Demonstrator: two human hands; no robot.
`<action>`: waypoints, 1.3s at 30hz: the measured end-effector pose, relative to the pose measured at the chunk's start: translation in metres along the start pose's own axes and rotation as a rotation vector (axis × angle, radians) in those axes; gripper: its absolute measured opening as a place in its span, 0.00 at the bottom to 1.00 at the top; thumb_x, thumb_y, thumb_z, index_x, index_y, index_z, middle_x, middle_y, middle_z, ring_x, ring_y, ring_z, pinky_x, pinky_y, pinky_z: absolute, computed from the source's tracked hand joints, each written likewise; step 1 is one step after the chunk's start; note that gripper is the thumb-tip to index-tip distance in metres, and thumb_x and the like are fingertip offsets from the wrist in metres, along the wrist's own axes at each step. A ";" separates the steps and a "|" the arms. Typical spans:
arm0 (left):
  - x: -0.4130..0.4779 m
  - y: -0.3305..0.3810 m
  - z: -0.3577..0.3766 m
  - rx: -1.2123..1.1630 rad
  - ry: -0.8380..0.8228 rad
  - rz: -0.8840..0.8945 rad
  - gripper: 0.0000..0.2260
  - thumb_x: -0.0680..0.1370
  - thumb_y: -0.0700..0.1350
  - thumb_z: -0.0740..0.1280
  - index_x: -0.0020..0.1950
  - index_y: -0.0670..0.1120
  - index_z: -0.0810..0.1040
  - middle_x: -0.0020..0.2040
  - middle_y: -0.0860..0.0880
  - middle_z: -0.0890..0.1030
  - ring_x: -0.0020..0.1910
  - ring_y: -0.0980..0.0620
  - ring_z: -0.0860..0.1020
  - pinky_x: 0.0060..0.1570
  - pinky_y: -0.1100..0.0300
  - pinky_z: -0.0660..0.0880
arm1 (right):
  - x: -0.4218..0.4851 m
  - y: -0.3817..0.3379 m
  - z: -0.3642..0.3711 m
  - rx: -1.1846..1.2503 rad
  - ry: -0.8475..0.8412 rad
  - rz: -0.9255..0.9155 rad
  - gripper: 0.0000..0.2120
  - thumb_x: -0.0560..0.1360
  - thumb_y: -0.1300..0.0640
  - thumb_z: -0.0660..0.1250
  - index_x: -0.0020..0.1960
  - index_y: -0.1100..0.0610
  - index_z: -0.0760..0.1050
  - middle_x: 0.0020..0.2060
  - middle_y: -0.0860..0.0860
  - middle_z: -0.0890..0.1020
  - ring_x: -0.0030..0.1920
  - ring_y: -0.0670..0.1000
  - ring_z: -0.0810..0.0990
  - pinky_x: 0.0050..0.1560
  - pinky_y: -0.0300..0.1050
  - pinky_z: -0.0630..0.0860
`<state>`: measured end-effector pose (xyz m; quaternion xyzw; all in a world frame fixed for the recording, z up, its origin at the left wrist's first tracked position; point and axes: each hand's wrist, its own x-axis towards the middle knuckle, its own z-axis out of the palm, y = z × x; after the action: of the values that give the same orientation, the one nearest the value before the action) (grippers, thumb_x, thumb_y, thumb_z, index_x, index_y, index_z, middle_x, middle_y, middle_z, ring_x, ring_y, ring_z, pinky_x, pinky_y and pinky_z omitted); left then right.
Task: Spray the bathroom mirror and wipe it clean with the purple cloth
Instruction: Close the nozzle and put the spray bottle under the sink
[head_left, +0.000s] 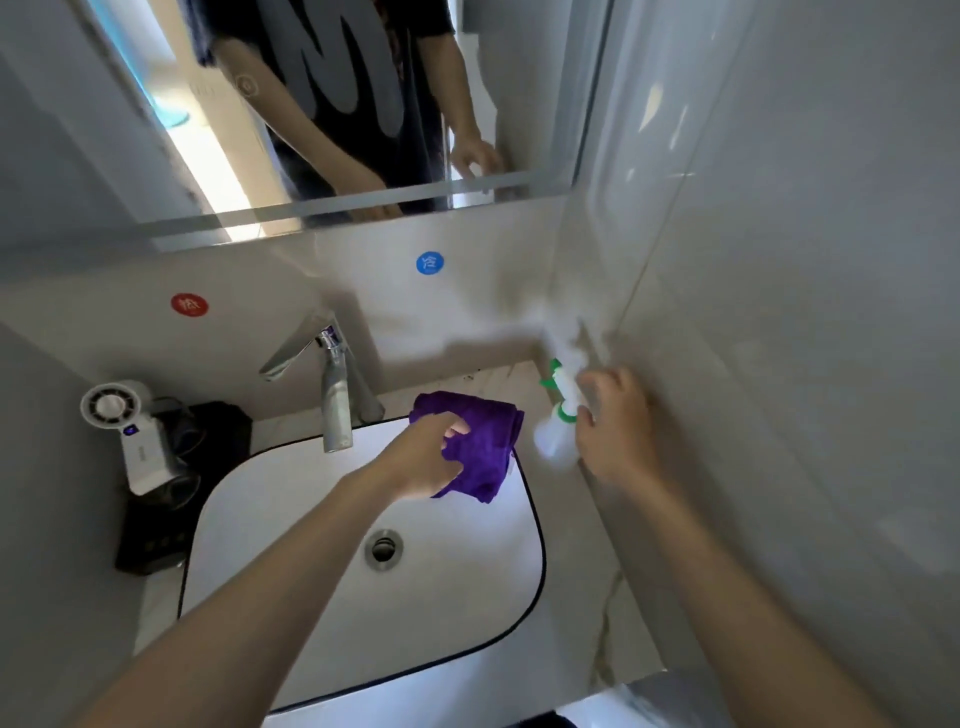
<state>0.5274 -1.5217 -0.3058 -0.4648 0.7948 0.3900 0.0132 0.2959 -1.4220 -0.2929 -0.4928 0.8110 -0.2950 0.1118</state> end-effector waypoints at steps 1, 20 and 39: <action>-0.002 0.003 0.005 -0.045 0.013 -0.001 0.21 0.75 0.39 0.69 0.67 0.48 0.73 0.64 0.50 0.76 0.58 0.53 0.75 0.54 0.63 0.71 | 0.002 0.003 0.001 -0.018 0.026 0.023 0.17 0.74 0.62 0.69 0.63 0.59 0.76 0.59 0.57 0.75 0.61 0.60 0.75 0.59 0.49 0.71; -0.037 0.076 0.000 -0.572 0.164 0.016 0.12 0.76 0.34 0.62 0.52 0.46 0.81 0.49 0.49 0.84 0.47 0.51 0.83 0.38 0.72 0.73 | -0.005 -0.011 -0.013 0.291 0.124 0.228 0.10 0.73 0.52 0.74 0.40 0.57 0.79 0.32 0.51 0.80 0.33 0.54 0.75 0.32 0.46 0.69; -0.126 0.100 -0.059 -0.774 0.289 0.269 0.09 0.80 0.46 0.68 0.42 0.44 0.82 0.32 0.46 0.79 0.28 0.54 0.74 0.30 0.70 0.68 | -0.104 -0.091 -0.053 0.677 -0.151 -0.082 0.03 0.76 0.57 0.73 0.47 0.50 0.82 0.39 0.50 0.83 0.40 0.47 0.80 0.44 0.45 0.75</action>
<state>0.5441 -1.4412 -0.1559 -0.3778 0.6371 0.5883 -0.3243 0.3885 -1.3440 -0.2082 -0.4805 0.6360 -0.5141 0.3167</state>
